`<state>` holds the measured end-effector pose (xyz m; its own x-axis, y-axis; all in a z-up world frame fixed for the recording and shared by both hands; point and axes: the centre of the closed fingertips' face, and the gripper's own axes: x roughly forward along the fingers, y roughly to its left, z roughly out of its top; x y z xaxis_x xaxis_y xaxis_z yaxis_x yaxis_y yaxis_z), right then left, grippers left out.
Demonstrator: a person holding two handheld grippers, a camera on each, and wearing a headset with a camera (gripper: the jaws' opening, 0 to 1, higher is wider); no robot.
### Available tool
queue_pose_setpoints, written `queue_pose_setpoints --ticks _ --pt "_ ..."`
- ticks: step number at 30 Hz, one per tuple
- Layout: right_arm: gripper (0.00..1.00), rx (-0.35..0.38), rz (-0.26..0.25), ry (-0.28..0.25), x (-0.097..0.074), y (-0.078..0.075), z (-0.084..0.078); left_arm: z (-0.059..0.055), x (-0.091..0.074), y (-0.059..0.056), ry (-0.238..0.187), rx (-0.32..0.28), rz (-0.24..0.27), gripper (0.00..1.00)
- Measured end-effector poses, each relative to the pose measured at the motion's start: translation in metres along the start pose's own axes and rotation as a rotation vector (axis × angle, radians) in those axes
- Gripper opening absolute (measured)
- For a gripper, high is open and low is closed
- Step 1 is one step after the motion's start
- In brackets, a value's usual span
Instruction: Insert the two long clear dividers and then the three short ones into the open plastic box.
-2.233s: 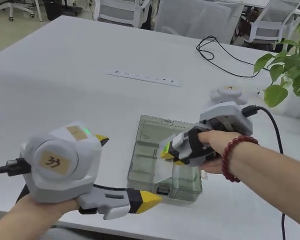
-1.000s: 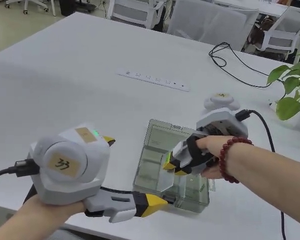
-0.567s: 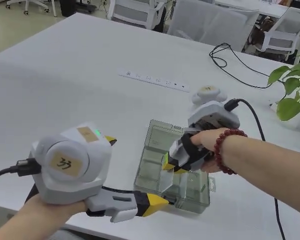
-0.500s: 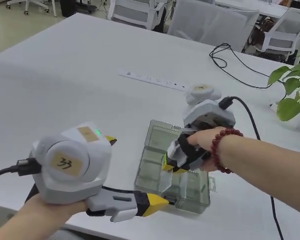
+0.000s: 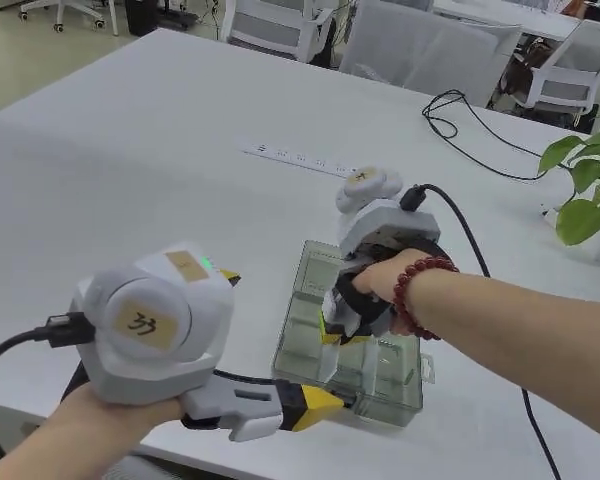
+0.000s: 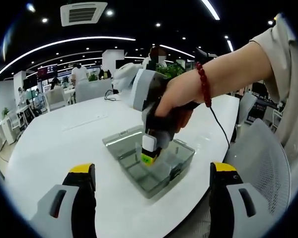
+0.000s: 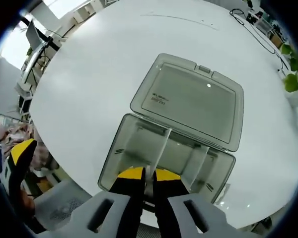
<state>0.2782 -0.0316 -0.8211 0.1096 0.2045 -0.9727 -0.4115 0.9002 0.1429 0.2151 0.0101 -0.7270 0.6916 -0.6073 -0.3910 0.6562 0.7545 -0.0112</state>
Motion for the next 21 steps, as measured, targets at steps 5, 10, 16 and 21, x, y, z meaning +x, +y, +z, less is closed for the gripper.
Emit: queue_pose_setpoints --ticks 5,10,16,21 --pt "0.07 0.016 -0.007 0.005 0.005 -0.001 -0.002 0.004 0.001 -0.002 -0.022 -0.02 -0.007 0.98" --pt "0.07 0.013 -0.027 -0.008 0.013 0.001 -0.004 0.003 0.0 -0.002 -0.01 -0.009 -0.003 0.98" --pt "0.07 -0.007 -0.041 -0.012 0.014 0.0 -0.003 0.001 0.0 0.002 -0.001 -0.011 0.009 0.98" --pt "0.08 0.014 0.003 -0.045 0.014 0.001 -0.001 0.0 -0.001 0.005 0.007 -0.019 0.017 0.96"
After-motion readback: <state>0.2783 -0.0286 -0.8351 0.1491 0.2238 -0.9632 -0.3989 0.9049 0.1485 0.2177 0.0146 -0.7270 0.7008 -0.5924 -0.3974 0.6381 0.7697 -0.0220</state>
